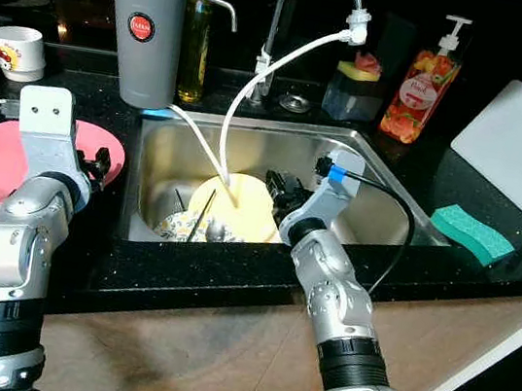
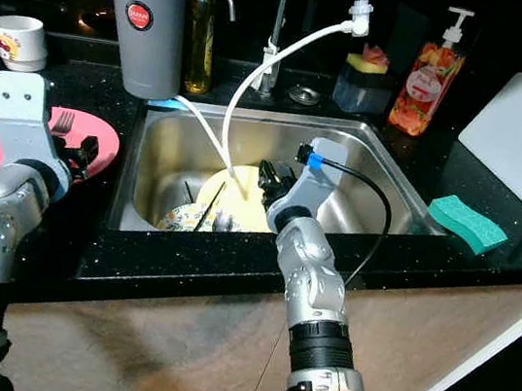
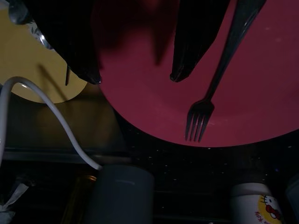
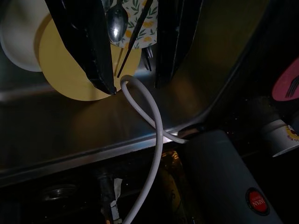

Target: Kitchen organization

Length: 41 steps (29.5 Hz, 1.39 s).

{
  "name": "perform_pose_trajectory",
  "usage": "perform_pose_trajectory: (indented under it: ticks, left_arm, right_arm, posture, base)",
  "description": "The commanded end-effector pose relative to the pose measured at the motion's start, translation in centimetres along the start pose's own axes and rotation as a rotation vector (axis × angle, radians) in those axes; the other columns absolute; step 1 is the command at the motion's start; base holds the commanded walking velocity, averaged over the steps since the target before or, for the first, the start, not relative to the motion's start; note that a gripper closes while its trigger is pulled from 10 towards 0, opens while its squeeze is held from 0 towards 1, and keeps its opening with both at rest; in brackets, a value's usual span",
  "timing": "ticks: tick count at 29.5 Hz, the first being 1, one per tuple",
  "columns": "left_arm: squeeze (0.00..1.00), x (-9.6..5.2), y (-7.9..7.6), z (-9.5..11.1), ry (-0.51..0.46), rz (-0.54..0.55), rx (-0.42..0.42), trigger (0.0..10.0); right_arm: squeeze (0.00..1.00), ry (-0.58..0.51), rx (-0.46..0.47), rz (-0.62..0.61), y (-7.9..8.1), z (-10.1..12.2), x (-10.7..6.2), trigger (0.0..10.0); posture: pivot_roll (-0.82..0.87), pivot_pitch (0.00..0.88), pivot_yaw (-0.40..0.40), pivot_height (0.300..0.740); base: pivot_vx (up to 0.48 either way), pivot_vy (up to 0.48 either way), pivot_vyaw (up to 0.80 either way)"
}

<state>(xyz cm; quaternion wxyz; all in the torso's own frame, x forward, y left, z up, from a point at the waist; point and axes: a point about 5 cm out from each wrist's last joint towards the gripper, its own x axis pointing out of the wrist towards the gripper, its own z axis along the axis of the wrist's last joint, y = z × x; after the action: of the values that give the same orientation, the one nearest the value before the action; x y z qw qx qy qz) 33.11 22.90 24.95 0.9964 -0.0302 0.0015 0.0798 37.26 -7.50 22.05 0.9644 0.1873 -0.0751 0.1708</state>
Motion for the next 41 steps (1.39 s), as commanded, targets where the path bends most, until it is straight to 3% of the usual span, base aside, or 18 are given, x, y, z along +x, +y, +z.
perform_pose_trajectory:
  ticks: [1, 6, 31, 37, 41]
  left_arm:
    - [0.0, -0.1, -0.2, 0.1, 0.001, -0.011, -0.009, 10.0]
    - [0.0, 0.0, -0.3, 0.3, -0.01, -0.01, 0.045, 10.0]
    - [0.0, 0.3, -0.5, 0.7, 0.004, 0.026, 0.129, 10.0]
    - [0.0, 0.3, -0.5, 0.9, -0.01, 0.021, 0.156, 10.0]
    - [0.0, 0.1, -0.8, 1.5, -0.09, -0.012, 0.18, 10.0]
  right_arm:
    - [0.0, 0.013, -0.012, 0.003, 0.0, 0.0, 0.0, 10.0]
    - [0.0, 0.013, -0.012, 0.003, 0.0, 0.0, 0.0, 10.0]
    - [0.0, 0.011, -0.016, 0.014, 0.0, 0.1, 0.1, 10.0]
    - [0.0, 0.01, -0.015, 0.016, 0.0, 0.1, 0.1, 10.0]
    - [0.0, 0.006, -0.013, 0.016, 0.0, 0.1, 0.1, 10.0]
  posture:
    - [0.05, 0.07, -0.061, 0.74]
    - [0.06, 0.069, -0.058, 0.74]
    - [0.05, 0.063, -0.058, 0.74]
    - [0.05, 0.063, -0.058, 0.74]
    - [0.05, 0.051, -0.058, 0.74]
  base:
    - [0.0, 0.48, 0.0]
    - [0.0, 0.245, 0.0]
    - [0.0, 0.0, 0.0]
    - [0.0, 0.0, 0.0]
    - [0.0, 0.0, 0.0]
